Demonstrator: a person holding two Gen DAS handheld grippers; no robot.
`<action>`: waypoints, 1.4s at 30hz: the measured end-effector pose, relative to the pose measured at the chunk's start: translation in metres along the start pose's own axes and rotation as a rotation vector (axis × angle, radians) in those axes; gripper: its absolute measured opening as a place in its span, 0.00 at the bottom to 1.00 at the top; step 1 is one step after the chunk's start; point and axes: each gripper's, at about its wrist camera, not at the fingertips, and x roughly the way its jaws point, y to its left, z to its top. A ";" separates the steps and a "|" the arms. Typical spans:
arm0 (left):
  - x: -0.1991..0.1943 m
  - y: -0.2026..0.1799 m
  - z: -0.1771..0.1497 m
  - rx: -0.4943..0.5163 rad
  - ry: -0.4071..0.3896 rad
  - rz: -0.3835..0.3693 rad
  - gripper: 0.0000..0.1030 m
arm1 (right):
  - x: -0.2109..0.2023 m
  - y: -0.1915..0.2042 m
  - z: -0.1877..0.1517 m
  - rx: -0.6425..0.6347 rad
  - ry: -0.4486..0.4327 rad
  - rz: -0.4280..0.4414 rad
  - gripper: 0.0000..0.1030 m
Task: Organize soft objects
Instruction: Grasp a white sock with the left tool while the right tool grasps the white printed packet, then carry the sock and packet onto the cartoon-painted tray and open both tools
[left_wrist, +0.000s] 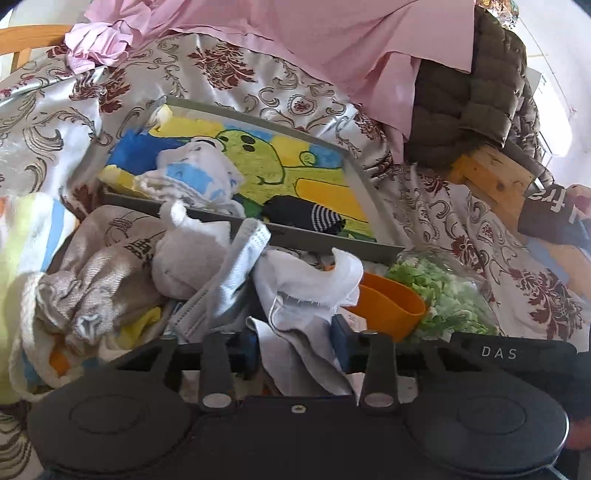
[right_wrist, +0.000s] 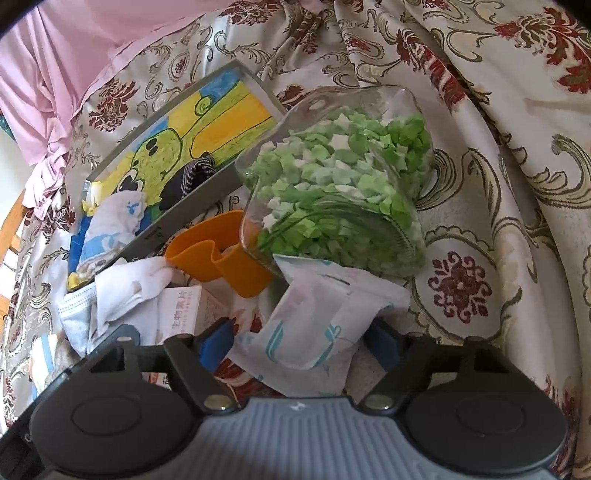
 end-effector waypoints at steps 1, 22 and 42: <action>-0.001 0.000 0.000 0.001 0.000 0.010 0.33 | 0.000 0.000 0.000 -0.003 -0.001 -0.002 0.72; -0.053 -0.045 -0.033 0.230 0.033 0.054 0.08 | -0.019 0.008 -0.006 -0.117 -0.033 0.013 0.61; -0.122 -0.052 -0.023 0.286 -0.165 0.086 0.06 | -0.096 0.031 -0.033 -0.254 -0.206 0.196 0.62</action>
